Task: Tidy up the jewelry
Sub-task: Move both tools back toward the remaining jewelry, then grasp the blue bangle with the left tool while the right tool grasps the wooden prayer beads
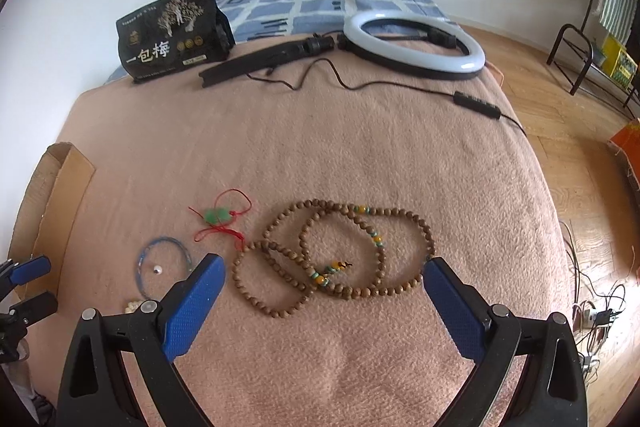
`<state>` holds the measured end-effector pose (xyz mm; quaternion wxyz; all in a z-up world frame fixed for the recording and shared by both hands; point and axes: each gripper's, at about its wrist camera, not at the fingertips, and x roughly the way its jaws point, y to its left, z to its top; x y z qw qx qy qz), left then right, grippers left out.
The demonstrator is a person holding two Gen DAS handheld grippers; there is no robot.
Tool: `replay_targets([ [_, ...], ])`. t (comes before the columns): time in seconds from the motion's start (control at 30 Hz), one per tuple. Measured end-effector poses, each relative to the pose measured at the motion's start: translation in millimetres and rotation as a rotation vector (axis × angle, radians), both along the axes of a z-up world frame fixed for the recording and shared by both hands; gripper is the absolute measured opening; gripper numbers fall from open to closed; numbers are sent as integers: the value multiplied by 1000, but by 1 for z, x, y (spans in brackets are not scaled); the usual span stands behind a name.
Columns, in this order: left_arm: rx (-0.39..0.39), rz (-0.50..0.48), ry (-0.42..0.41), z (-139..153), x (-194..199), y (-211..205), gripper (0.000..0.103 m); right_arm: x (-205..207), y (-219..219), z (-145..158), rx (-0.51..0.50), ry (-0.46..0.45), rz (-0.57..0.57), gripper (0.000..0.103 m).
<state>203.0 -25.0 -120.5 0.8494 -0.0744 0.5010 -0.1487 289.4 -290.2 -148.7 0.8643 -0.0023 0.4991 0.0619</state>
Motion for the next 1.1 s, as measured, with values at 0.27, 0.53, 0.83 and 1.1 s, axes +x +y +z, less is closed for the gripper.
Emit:
replay_targets([
  [0.27, 19, -13, 52, -33, 20, -32, 74, 10, -8, -15, 3, 33, -14, 101],
  [0.53, 25, -10, 72, -46, 31, -46, 74, 17, -13, -26, 0, 58, -19, 101],
  [0.83, 127, -47, 96, -59, 47, -76, 74, 20, -16, -28, 7, 59, -24, 101],
  [1.1, 159, -4, 118, -71, 54, -79, 75, 27, -10, -35, -2, 68, -11, 101],
])
